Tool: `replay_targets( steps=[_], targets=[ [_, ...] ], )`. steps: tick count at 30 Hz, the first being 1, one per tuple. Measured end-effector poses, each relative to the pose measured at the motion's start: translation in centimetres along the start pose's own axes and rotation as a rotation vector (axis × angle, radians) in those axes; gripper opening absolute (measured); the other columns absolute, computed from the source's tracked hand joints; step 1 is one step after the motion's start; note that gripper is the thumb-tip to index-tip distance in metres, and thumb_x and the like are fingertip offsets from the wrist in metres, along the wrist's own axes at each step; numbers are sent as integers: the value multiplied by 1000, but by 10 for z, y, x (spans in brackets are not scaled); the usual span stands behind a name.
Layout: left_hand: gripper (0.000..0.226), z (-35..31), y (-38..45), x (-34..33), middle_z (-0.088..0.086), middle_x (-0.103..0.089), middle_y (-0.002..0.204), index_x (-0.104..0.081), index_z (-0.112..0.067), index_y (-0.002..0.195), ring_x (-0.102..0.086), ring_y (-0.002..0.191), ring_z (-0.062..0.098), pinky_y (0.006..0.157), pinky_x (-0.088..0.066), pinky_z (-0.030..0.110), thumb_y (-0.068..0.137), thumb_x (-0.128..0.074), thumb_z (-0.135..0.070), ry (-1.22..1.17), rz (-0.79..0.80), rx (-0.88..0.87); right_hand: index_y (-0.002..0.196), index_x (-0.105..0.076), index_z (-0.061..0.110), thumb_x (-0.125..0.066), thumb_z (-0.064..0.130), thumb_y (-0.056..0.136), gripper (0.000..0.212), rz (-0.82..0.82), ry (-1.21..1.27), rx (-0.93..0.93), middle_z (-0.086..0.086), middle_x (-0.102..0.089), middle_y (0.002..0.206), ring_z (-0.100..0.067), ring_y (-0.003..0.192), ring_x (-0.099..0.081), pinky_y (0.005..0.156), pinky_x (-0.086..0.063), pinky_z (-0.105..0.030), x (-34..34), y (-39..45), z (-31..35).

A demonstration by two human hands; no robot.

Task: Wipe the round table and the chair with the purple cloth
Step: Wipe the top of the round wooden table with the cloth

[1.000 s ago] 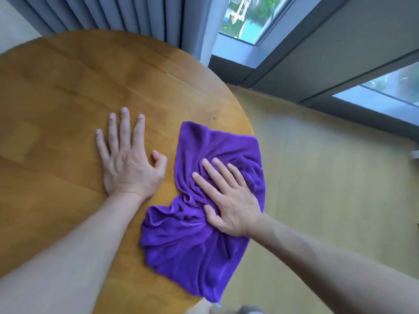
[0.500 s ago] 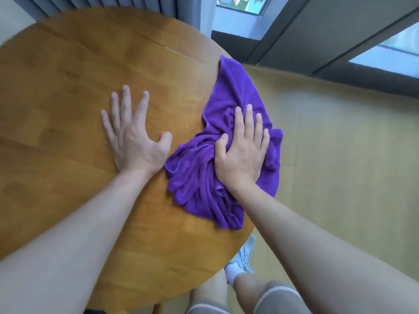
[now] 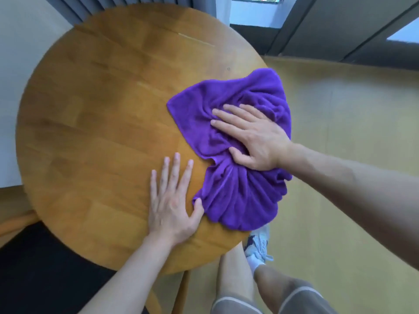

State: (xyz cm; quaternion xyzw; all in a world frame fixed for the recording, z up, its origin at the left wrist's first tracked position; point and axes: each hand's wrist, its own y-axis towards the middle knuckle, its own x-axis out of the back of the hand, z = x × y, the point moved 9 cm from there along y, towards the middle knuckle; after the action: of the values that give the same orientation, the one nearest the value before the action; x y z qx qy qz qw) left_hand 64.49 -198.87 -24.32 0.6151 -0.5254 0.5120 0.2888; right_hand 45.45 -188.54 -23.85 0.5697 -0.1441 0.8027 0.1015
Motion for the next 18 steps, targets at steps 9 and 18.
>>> replay_targets(
  steps=[9,18],
  targets=[
    [97,0,-3,-4,3,-10,173,-22,-26,164,-6,160,24,128,-6,52,73,-48,-46,85,-32,39,162,-24,19,-35,52,95,75,-193,99,-697,-6,-10,171,-28,158,-5,126,-5,-49,-20,-47,42],
    [93,-2,-1,-1,2,-11,173,-24,-23,164,-7,160,25,128,-9,54,78,-45,-51,74,-40,47,160,-29,33,-33,63,96,71,32,-141,63,-9,-19,169,-37,155,-15,123,-8,-58,-31,-46,62]
  ],
)
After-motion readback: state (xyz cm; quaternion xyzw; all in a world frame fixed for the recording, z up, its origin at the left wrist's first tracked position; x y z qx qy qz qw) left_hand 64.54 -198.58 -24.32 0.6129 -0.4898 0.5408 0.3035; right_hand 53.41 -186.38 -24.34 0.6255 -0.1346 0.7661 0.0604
